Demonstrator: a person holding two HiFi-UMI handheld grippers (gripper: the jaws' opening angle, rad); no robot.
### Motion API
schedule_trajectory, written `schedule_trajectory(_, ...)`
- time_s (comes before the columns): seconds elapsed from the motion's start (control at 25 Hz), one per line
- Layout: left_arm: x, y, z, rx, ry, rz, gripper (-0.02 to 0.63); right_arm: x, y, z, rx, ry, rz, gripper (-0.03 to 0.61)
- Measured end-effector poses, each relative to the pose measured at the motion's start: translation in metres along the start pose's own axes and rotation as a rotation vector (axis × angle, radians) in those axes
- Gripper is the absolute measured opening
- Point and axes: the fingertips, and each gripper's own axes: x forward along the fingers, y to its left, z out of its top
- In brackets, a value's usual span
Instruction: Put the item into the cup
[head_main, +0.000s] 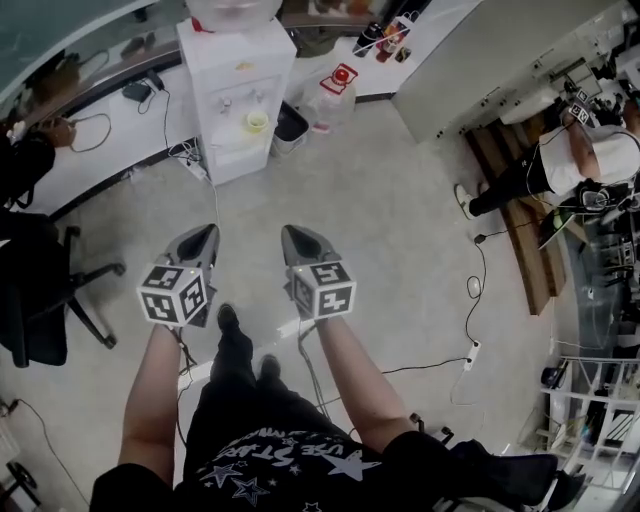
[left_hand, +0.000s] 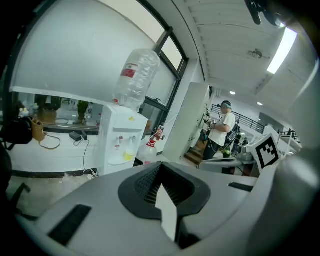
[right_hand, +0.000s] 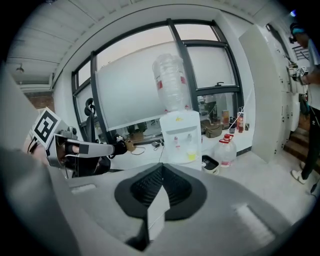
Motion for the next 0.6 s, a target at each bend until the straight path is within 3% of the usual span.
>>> schedule_trajectory(0.6,-0.107,-0.112,-0.028,0.015,-0.094,-0.01,0.003,-0.141,0.05,-0.018,-0.089,-0.055,0.036,0.0)
